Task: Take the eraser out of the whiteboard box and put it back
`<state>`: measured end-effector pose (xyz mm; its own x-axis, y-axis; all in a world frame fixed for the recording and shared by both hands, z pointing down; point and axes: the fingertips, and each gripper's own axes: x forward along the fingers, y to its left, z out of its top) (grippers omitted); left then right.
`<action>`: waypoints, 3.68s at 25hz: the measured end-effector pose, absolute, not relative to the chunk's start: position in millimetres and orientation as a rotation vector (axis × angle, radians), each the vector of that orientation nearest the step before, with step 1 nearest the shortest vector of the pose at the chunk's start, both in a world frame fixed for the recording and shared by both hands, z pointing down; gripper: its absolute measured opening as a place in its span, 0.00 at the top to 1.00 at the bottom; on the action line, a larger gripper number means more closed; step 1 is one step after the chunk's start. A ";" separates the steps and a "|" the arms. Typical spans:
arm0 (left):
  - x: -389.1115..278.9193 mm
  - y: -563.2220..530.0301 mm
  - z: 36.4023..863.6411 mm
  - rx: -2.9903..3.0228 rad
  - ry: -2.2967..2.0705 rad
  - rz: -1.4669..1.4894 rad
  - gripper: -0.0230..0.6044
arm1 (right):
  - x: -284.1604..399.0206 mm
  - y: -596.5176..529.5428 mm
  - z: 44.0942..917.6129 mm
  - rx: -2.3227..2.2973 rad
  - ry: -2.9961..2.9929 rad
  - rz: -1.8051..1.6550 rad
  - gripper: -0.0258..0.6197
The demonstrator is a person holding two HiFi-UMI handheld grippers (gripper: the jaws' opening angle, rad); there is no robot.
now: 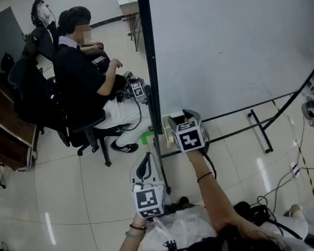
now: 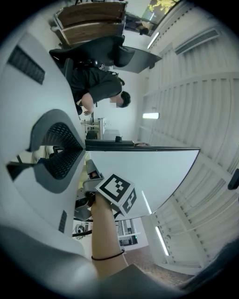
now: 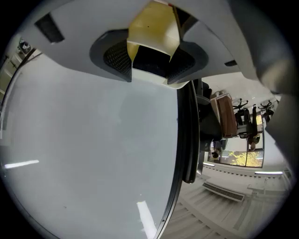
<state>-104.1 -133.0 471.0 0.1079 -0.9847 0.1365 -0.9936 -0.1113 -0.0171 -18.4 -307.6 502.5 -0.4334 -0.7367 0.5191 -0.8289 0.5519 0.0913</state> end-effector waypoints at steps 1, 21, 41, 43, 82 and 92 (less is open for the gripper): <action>-102.4 -133.3 471.0 2.282 -2.036 0.175 0.96 | -20.5 -307.6 502.5 1.244 -2.279 0.252 0.53; -99.0 -138.7 464.4 2.306 -2.032 0.136 0.96 | 19.7 -232.1 392.5 1.246 -2.667 0.010 0.57; -86.2 -136.1 461.6 2.385 -2.016 0.180 0.96 | 17.5 -238.1 429.9 1.257 -2.638 0.004 0.57; -85.4 -136.2 463.1 2.381 -2.010 0.180 0.96 | 12.4 -244.5 448.6 1.243 -2.571 0.008 0.57; -88.6 -135.3 465.3 2.339 -2.026 0.209 0.96 | 27.7 -205.0 452.7 1.314 -2.615 0.078 0.61; -84.4 -135.5 465.8 2.349 -2.016 0.212 0.96 | 29.9 -205.1 455.3 1.316 -2.605 0.097 0.61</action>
